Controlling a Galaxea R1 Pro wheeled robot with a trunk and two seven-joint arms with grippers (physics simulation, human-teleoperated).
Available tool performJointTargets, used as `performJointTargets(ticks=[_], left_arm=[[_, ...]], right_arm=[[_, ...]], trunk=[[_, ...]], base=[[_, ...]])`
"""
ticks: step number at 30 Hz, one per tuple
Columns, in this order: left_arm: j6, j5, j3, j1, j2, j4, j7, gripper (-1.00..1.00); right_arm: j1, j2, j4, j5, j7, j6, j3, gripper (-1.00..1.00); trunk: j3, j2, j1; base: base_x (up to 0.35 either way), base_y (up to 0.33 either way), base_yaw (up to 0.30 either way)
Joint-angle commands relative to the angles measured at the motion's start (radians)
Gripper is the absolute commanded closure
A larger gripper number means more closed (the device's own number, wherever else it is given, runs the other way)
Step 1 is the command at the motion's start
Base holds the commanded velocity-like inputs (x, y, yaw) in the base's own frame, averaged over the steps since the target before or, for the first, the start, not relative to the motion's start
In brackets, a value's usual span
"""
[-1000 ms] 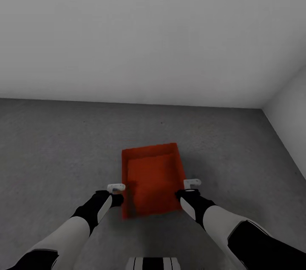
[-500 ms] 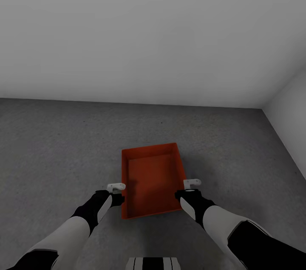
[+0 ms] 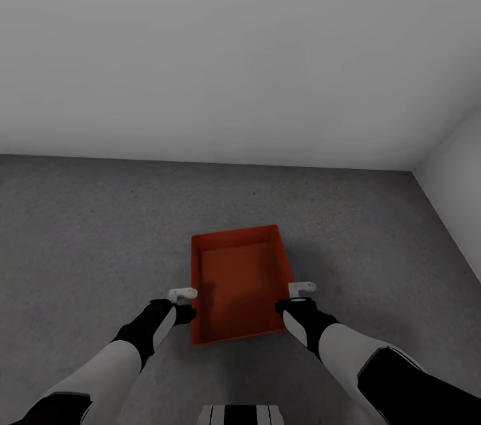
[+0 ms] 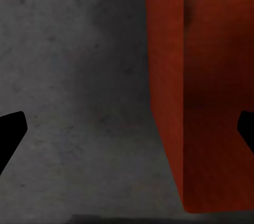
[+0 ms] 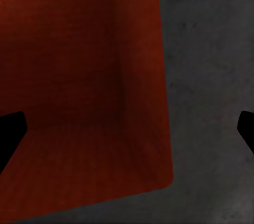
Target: Move the two storage containers from the living room to the garage. In the garage, place one container on the floor and stack the other container on top of it (either order is fine).
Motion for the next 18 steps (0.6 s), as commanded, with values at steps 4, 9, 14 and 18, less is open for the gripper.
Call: performJointTargets(ticks=[4, 9, 14, 18], left_arm=[[0.004, 0.011, -0.003, 0.000, 0.000, -0.002, 0.008, -1.00], [0.003, 0.011, -0.003, 0.000, 0.000, -0.002, 0.008, -1.00], [0.003, 0.012, -0.003, 0.000, -0.001, -0.002, 0.008, -1.00], [0.003, 0.012, -0.002, 0.000, -0.001, -0.002, 0.008, -1.00]], right_arm=[[0.000, 0.000, -0.002, -0.005, -0.007, 0.007, 0.008, -1.00], [0.000, 0.000, -0.002, -0.005, -0.008, 0.006, 0.007, -1.00], [0.000, 0.002, -0.002, -0.005, -0.008, 0.006, 0.007, -1.00], [0.000, 0.003, -0.002, -0.005, -0.008, 0.006, 0.008, -1.00]], trunk=[[-0.001, 0.000, 0.000], [-0.001, 0.000, 0.000], [-0.001, 0.000, 0.000], [-0.001, 0.000, 0.000]], base=[[0.000, 0.000, 0.000], [0.000, 0.000, 0.000], [0.000, 0.000, 0.000], [0.000, 0.000, 0.000]])
